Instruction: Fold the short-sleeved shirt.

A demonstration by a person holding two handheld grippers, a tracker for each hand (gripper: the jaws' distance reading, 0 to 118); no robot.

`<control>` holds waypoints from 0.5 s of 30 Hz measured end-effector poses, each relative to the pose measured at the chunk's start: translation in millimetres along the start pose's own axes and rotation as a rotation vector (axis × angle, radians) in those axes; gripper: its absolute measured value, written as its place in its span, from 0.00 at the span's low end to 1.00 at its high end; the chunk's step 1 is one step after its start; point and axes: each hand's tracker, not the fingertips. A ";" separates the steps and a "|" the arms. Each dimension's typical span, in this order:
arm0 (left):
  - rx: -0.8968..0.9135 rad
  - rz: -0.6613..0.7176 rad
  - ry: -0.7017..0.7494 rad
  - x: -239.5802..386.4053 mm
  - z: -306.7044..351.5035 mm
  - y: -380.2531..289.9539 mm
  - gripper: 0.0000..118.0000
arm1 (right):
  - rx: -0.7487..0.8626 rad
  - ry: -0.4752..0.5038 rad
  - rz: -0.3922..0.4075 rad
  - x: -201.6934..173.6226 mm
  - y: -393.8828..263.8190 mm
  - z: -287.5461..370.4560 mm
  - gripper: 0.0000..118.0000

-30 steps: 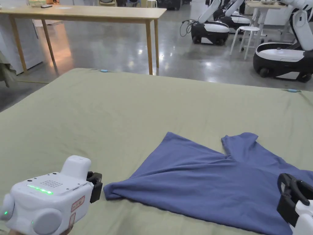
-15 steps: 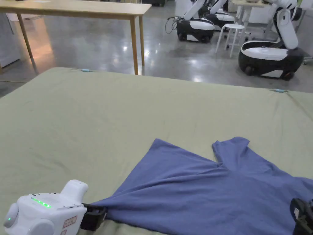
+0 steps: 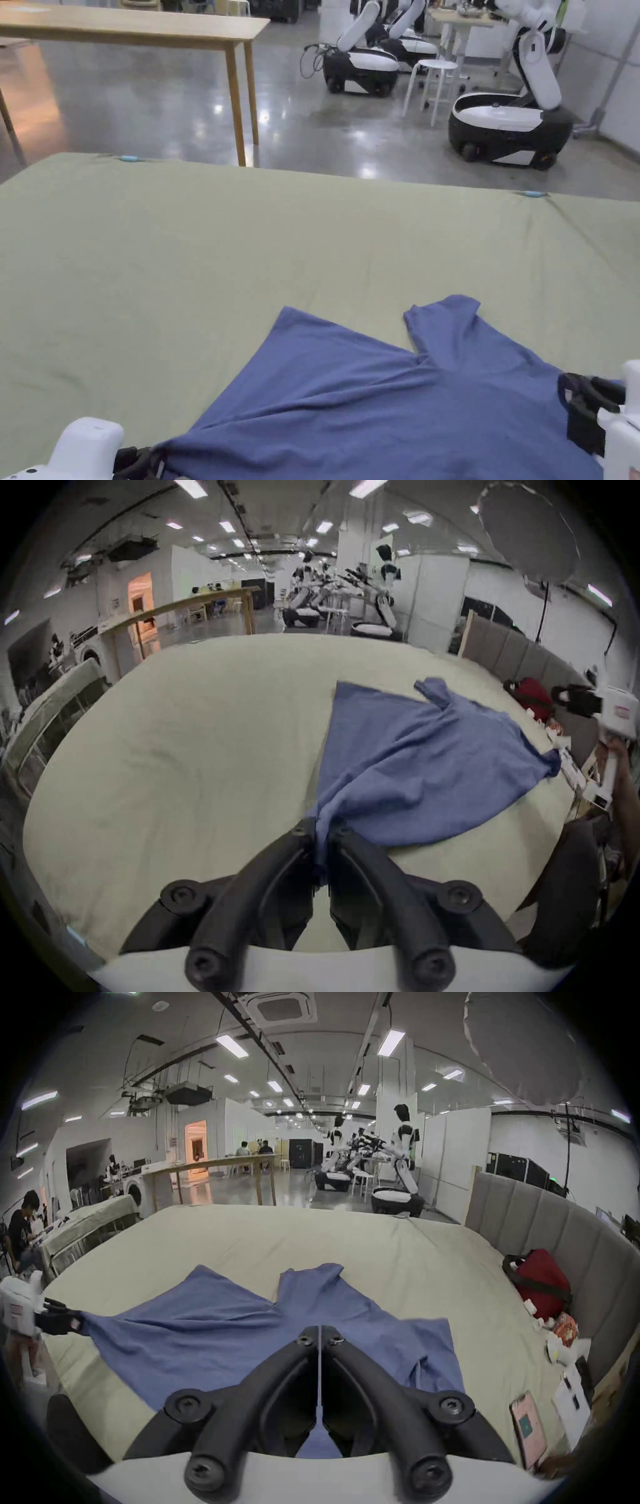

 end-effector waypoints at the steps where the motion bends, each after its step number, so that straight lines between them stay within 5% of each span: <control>1: 0.002 0.002 0.002 2.4 2.0 1.3 0.04 | -0.023 -0.003 0.023 4.2 8.8 -18.1 0.02; 3: 0.005 -0.009 0.005 7.4 4.1 2.4 0.04 | -0.058 -0.019 0.084 13.6 25.9 -61.7 0.04; 4: 0.005 -0.013 0.003 8.7 4.9 3.0 0.04 | -0.079 -0.005 0.089 19.9 32.8 -83.8 0.12; 6: 0.008 -0.016 -0.002 10.4 6.3 5.1 0.04 | -0.156 -0.015 0.078 34.2 43.4 -133.2 0.76; 7: 0.006 -0.018 -0.002 16.1 8.7 7.7 0.04 | -0.199 -0.020 0.081 40.9 45.8 -154.3 0.98; 15: 0.007 -0.044 0.009 31.9 9.9 25.1 0.04 | -0.398 -0.113 0.027 82.0 30.2 -261.6 1.00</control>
